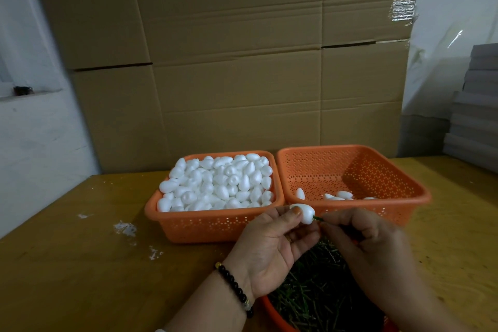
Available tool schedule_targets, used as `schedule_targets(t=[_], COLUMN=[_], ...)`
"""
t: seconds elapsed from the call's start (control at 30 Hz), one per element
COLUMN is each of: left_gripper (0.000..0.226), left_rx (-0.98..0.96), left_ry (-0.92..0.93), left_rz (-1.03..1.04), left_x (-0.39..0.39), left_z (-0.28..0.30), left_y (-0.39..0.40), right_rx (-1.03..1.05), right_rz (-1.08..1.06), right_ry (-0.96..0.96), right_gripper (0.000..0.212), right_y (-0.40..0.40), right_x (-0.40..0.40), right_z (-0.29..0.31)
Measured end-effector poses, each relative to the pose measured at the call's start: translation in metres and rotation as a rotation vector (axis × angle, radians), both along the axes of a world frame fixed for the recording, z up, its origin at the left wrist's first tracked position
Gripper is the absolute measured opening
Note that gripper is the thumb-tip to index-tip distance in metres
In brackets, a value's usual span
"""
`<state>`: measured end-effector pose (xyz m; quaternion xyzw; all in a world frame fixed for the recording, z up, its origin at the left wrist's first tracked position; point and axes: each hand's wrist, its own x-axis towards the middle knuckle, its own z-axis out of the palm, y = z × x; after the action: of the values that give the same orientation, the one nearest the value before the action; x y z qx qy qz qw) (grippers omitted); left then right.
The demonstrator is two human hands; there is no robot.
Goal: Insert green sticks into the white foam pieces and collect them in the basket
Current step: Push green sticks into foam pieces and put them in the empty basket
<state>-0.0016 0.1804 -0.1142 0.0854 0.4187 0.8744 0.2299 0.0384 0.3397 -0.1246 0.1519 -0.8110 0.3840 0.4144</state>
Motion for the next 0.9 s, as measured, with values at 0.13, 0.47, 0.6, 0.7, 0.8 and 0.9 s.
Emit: schedule_targets(t=[0.13, 0.47, 0.6, 0.7, 0.8, 0.9], left_gripper=[0.032, 0.042, 0.036, 0.030, 0.029, 0.031], left_rx=[-0.019, -0.006, -0.007, -0.014, -0.016, -0.008], left_ry=[0.018, 0.003, 0.010, 0.022, 0.028, 0.024], left_rz=[-0.022, -0.007, -0.007, -0.017, -0.023, -0.017], left_x=[0.0000, -0.0008, -0.0012, -0.0017, -0.0015, -0.0016], left_z=[-0.0010, -0.0011, -0.0020, -0.0024, -0.0023, -0.0029], left_y=[0.0002, 0.0014, 0.0014, 0.0008, 0.0007, 0.0005], right_rx=[0.017, 0.059, 0.081, 0.067, 0.054, 0.036], right_rz=[-0.007, -0.025, -0.027, -0.020, -0.015, -0.009], right_ry=[0.016, -0.010, -0.013, -0.024, -0.040, -0.065], right_gripper=[0.027, 0.023, 0.022, 0.021, 0.019, 0.018], right_y=[-0.0008, -0.0012, -0.0024, -0.0036, -0.0047, -0.0045], right_x=[0.0008, 0.0001, 0.0026, 0.0035, 0.0035, 0.0043], right_z=[0.0009, 0.0023, 0.0042, 0.0051, 0.0058, 0.0062])
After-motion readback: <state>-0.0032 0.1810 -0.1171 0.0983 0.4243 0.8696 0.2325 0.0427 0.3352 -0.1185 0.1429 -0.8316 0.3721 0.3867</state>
